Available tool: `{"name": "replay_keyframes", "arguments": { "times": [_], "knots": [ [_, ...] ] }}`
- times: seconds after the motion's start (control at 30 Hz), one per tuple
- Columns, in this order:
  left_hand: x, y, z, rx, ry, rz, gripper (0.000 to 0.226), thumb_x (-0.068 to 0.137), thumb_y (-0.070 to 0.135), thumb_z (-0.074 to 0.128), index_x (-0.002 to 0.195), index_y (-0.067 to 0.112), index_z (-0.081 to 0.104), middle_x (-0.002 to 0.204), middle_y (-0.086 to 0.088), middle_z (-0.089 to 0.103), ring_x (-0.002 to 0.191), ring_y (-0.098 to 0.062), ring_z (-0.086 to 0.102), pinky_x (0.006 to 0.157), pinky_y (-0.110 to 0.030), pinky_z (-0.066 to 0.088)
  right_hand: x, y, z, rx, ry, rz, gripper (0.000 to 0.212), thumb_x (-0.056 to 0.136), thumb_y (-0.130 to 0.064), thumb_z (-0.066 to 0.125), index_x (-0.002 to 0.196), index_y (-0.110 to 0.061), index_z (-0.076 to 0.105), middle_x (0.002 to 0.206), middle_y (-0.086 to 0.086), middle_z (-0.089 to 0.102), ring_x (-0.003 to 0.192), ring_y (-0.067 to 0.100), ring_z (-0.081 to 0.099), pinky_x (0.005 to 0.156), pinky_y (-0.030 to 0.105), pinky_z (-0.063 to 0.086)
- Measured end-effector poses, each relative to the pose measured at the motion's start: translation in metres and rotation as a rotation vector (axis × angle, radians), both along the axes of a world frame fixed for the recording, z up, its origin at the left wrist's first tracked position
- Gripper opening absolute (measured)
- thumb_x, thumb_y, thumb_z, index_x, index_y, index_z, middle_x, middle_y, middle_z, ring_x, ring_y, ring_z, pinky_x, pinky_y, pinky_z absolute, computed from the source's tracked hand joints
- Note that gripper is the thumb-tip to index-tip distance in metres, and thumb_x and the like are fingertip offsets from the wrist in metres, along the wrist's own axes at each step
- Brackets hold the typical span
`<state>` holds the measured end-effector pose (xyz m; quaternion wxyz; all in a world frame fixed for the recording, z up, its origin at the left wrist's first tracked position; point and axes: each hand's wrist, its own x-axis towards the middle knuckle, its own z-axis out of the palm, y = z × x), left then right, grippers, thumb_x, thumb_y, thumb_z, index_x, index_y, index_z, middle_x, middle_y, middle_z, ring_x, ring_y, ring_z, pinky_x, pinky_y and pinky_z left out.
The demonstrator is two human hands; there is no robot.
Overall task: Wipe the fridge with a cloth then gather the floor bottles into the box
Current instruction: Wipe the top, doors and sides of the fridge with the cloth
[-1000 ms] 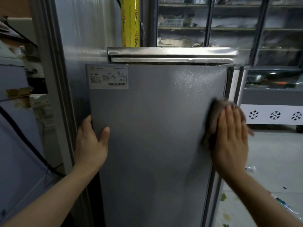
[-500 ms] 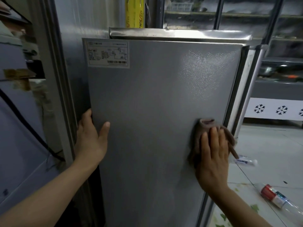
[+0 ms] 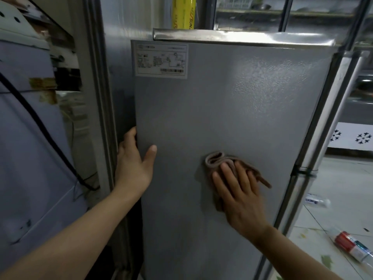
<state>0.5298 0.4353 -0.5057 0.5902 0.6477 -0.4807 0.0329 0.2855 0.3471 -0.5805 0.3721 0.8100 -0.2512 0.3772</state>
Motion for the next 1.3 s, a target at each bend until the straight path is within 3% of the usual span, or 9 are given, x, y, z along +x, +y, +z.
{"name": "replay_keyframes", "arguments": {
  "times": [0.13,0.3,0.37,0.6,0.73,0.87,1.0,1.13,1.3],
  "knots": [
    [0.010,0.008,-0.005,0.033,0.025,-0.123,0.056,0.092,0.019,0.055,0.141,0.033,0.030,0.136,0.001,0.047,0.123,-0.015,0.044,0.106,-0.038,0.036,0.008,0.004,0.046,-0.061,0.031,0.042,0.055,0.091,-0.019,0.035,0.146,-0.016,0.027,0.156,0.004,0.018,0.145,0.030,0.013,0.117,0.042,0.007],
    [0.019,0.012,-0.016,0.067,0.054,-0.191,0.053,0.092,0.013,0.055,0.128,0.046,0.034,0.101,0.024,0.051,0.087,0.017,0.050,0.073,-0.010,0.037,0.063,0.004,0.089,-0.057,-0.291,0.022,0.056,0.091,-0.016,0.037,0.147,-0.016,0.028,0.154,0.005,0.018,0.143,0.033,0.017,0.117,0.047,0.008],
    [0.021,0.012,-0.019,0.066,0.067,-0.204,0.052,0.092,0.014,0.055,0.126,0.048,0.034,0.100,0.030,0.048,0.085,0.022,0.049,0.070,-0.005,0.034,0.070,0.005,0.068,-0.060,-0.240,0.035,0.057,0.091,-0.020,0.037,0.147,-0.020,0.029,0.155,0.001,0.017,0.144,0.031,0.016,0.115,0.047,0.010],
    [0.026,0.012,-0.020,0.087,0.078,-0.216,0.055,0.091,0.014,0.056,0.132,0.044,0.037,0.098,0.021,0.053,0.086,0.004,0.053,0.070,-0.009,0.037,0.055,0.014,0.027,-0.085,0.291,0.055,0.062,0.085,-0.024,0.039,0.147,-0.023,0.029,0.155,-0.003,0.022,0.143,0.024,0.020,0.116,0.041,0.009],
    [0.034,0.014,-0.025,0.102,0.062,-0.231,0.051,0.089,0.011,0.058,0.130,0.038,0.043,0.094,0.016,0.055,0.077,0.005,0.056,0.065,-0.008,0.042,0.074,0.010,0.086,-0.126,0.128,0.094,0.062,0.087,-0.028,0.038,0.148,-0.022,0.028,0.156,-0.001,0.021,0.144,0.025,0.018,0.116,0.041,0.010],
    [0.042,0.018,-0.031,0.100,0.087,-0.252,0.043,0.087,0.003,0.060,0.116,0.035,0.055,0.093,0.009,0.061,0.079,-0.001,0.059,0.078,-0.020,0.049,0.111,0.014,0.093,-0.066,-0.135,0.086,0.066,0.083,-0.022,0.047,0.147,-0.019,0.031,0.156,0.001,0.019,0.145,0.030,0.014,0.117,0.047,0.008],
    [0.048,0.027,-0.032,0.136,0.139,-0.336,0.048,0.085,-0.012,0.052,0.098,0.034,0.059,0.096,0.001,0.066,0.086,-0.012,0.065,0.081,-0.025,0.053,0.112,0.018,0.036,-0.082,0.144,0.094,0.062,0.087,-0.026,0.042,0.148,-0.022,0.031,0.156,-0.001,0.021,0.145,0.028,0.015,0.117,0.045,0.007],
    [0.054,0.031,-0.030,0.174,0.307,-0.434,0.058,0.083,-0.022,0.040,0.120,0.022,0.050,0.096,-0.002,0.066,0.082,-0.014,0.064,0.075,-0.019,0.050,0.105,0.021,0.026,-0.108,0.403,0.089,0.063,0.085,-0.024,0.043,0.147,-0.021,0.032,0.155,-0.001,0.022,0.144,0.026,0.017,0.118,0.043,0.007],
    [0.059,0.033,-0.030,0.198,0.309,-0.462,0.065,0.081,-0.021,0.041,0.127,0.025,0.042,0.095,-0.005,0.065,0.083,-0.012,0.063,0.070,-0.011,0.051,0.125,0.019,0.088,-0.162,0.238,0.139,0.057,0.088,-0.023,0.040,0.145,-0.019,0.037,0.153,0.003,0.031,0.142,0.029,0.024,0.115,0.045,0.013]
  ]
}}
